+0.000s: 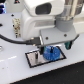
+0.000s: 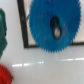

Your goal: Insert the blue gear onto the right peg, followed by the red gear

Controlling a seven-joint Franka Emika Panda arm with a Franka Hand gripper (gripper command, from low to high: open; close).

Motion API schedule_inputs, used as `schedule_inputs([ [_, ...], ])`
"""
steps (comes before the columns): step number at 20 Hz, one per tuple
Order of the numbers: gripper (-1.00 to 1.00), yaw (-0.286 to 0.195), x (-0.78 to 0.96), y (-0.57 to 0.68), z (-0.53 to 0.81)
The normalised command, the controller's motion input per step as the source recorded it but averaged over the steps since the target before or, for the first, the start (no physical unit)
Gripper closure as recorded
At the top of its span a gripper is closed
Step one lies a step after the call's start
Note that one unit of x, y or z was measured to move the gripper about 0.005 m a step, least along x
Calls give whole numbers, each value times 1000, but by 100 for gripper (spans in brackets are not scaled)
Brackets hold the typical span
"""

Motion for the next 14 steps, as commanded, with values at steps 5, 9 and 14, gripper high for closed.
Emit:
schedule_inputs([
  [5, -100, 0, -394, 381, 189],
  [9, -100, 0, -483, 447, 59],
  [14, -100, 0, -472, 554, 12],
])
